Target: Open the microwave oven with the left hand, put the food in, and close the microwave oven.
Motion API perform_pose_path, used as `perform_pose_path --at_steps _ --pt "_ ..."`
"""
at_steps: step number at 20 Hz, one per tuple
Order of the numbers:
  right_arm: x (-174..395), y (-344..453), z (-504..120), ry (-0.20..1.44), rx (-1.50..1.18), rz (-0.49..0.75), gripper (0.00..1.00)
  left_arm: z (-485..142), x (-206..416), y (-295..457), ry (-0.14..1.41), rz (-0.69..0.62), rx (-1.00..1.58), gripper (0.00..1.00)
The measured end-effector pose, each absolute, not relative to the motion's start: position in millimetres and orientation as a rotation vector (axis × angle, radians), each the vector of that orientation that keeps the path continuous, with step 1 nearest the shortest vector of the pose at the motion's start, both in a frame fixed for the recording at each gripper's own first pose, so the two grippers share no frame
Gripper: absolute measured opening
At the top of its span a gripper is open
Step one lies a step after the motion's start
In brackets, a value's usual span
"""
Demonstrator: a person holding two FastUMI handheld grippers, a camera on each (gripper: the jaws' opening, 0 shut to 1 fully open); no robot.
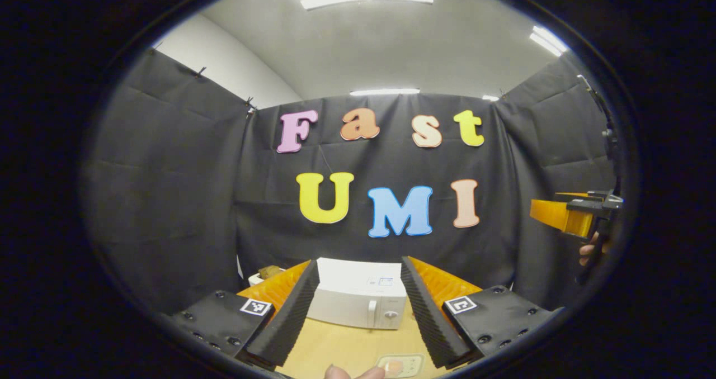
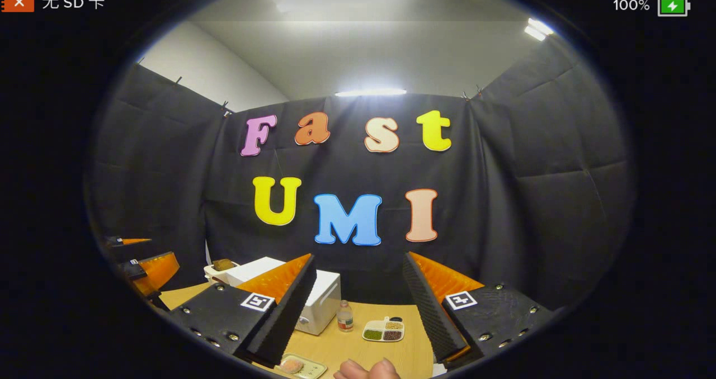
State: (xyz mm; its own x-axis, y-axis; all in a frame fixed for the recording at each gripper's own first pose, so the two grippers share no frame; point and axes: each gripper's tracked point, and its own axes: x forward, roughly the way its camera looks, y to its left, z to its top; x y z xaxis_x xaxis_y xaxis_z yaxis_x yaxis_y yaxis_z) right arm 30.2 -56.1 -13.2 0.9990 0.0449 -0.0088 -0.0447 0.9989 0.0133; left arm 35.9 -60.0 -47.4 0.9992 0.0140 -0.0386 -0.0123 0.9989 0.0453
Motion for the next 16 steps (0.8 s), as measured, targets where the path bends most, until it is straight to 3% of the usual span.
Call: perform_pose_path --at_steps 5,11,12,16 --pt "44 -67 -22 0.029 0.049 0.04 0.95 -83 50 -78 0.066 -0.019 0.065 0.96" --pt "65 -56 -31 0.042 0.057 -0.04 0.95 -147 93 -72 0.099 -0.083 0.119 1.0" --pt "68 -54 -31 0.035 0.052 -0.059 0.95 -159 101 -69 0.106 -0.096 0.129 0.95" --pt "80 -40 -43 0.037 0.021 -0.126 0.95 -216 136 -64 0.138 -0.167 0.148 0.96"
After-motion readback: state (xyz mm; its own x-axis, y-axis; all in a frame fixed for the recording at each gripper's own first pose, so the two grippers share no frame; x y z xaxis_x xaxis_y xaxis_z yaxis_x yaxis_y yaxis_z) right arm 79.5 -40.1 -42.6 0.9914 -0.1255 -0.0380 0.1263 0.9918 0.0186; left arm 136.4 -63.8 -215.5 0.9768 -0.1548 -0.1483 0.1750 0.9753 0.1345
